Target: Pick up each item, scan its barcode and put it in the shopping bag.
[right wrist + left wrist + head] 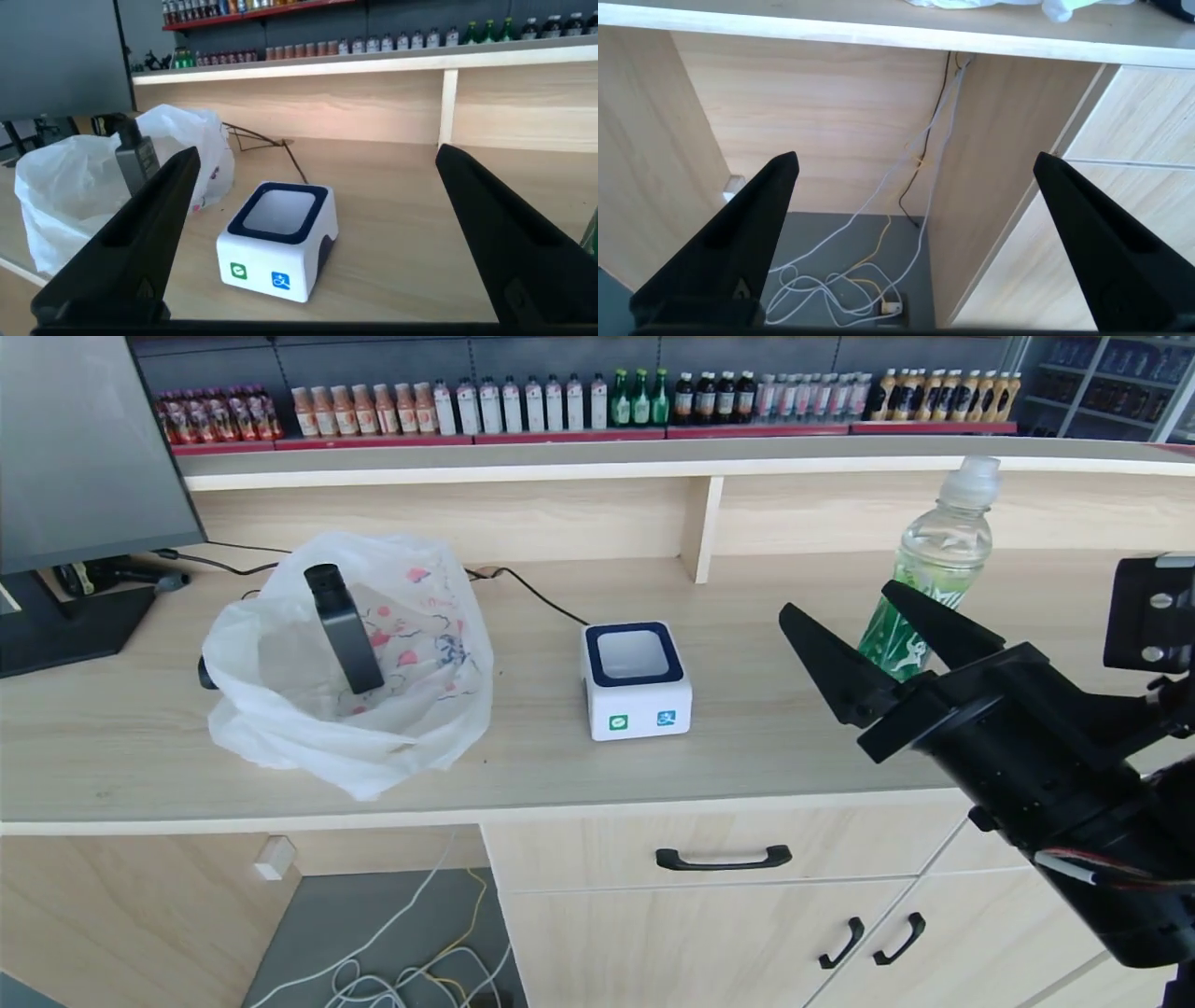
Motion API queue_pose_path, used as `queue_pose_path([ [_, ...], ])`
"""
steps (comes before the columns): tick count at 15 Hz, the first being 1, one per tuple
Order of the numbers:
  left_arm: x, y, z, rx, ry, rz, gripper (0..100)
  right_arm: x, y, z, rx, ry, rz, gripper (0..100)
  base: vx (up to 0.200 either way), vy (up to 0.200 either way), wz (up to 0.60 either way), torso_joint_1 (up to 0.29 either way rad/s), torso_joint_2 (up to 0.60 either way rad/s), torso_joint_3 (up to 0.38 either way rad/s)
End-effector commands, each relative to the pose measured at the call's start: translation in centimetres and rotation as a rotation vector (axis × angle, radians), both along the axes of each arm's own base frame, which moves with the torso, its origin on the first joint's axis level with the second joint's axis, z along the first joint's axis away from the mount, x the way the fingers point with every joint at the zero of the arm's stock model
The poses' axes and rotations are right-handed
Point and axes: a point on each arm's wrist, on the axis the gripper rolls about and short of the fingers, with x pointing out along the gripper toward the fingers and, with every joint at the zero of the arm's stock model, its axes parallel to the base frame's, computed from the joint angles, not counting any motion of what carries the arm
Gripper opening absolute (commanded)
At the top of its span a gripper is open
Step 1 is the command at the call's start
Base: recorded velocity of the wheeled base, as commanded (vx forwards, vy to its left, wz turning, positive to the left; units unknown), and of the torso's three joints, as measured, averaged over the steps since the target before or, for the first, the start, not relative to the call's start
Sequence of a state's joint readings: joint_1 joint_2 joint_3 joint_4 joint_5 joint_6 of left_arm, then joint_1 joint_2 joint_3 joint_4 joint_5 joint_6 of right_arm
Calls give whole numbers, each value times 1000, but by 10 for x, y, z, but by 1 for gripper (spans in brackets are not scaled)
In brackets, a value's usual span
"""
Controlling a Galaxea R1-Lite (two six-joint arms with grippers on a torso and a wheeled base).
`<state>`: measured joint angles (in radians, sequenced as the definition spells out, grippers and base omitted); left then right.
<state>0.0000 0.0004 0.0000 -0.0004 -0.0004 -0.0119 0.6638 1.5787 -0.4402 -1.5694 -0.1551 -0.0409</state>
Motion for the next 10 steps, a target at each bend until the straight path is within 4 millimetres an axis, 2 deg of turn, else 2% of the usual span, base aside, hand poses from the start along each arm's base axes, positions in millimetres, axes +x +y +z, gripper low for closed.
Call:
queue_pose_path([
  [1, 0, 0, 0, 0, 0, 0, 100, 1, 0, -3, -8, 7, -2, 100, 0, -200, 0, 7, 2, 2],
  [5, 0, 0, 0, 1, 0, 0, 100, 6, 4, -10, -30, 28, -4, 100, 0, -200, 0, 4, 5, 2],
  [8, 0, 0, 0, 7, 0, 0, 100, 8, 5, -16, -47, 48, -6, 100, 0, 0, 0, 0, 0, 0],
  [10, 0, 0, 0, 9, 0, 0, 100, 18, -6, -27, -78, 84, -69, 100, 0, 0, 0, 0, 0, 0],
])
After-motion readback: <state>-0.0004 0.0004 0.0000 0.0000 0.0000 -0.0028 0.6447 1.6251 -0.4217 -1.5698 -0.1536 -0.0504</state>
